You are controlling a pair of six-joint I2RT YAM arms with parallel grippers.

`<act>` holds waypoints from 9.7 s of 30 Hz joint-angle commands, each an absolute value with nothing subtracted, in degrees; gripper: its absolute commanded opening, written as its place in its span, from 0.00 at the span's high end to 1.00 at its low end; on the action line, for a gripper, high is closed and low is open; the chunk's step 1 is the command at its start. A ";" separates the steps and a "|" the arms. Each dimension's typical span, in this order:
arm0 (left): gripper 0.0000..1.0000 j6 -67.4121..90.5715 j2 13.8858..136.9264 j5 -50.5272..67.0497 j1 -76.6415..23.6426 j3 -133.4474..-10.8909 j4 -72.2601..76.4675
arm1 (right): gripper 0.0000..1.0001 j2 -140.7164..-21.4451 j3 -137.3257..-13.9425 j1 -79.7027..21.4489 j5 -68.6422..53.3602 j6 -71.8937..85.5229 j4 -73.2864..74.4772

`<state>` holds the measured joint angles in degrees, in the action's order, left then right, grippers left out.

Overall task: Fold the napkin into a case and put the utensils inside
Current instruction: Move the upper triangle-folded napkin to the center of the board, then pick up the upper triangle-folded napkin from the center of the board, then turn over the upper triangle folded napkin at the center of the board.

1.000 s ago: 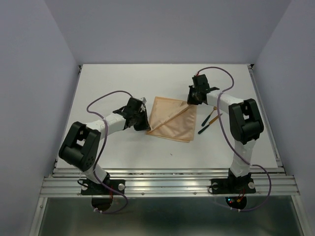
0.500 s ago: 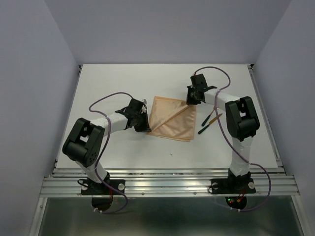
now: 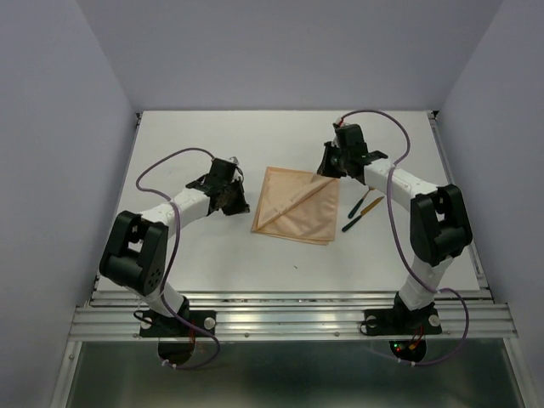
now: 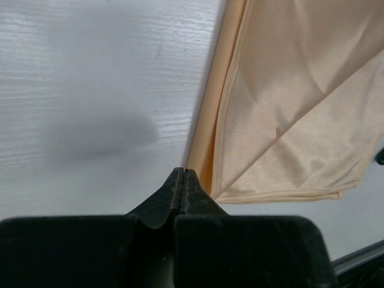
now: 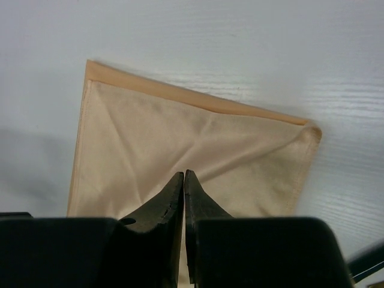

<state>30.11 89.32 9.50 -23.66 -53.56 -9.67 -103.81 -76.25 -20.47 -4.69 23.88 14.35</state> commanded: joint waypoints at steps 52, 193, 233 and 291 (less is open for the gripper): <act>0.82 31.29 88.24 13.45 -10.55 -58.19 -14.85 | 0.49 -109.24 -80.68 -51.32 13.79 25.22 27.15; 1.00 41.66 103.27 24.00 -15.56 -58.01 4.22 | 0.57 -115.49 -77.96 -63.98 29.88 28.04 19.60; 1.00 31.82 83.76 21.01 2.01 -68.81 -13.00 | 0.99 -114.25 -98.43 -65.04 10.03 20.39 17.93; 1.00 33.57 109.77 0.70 -21.61 -84.02 -6.15 | 0.99 -94.22 -48.52 -50.10 -8.88 36.91 -10.81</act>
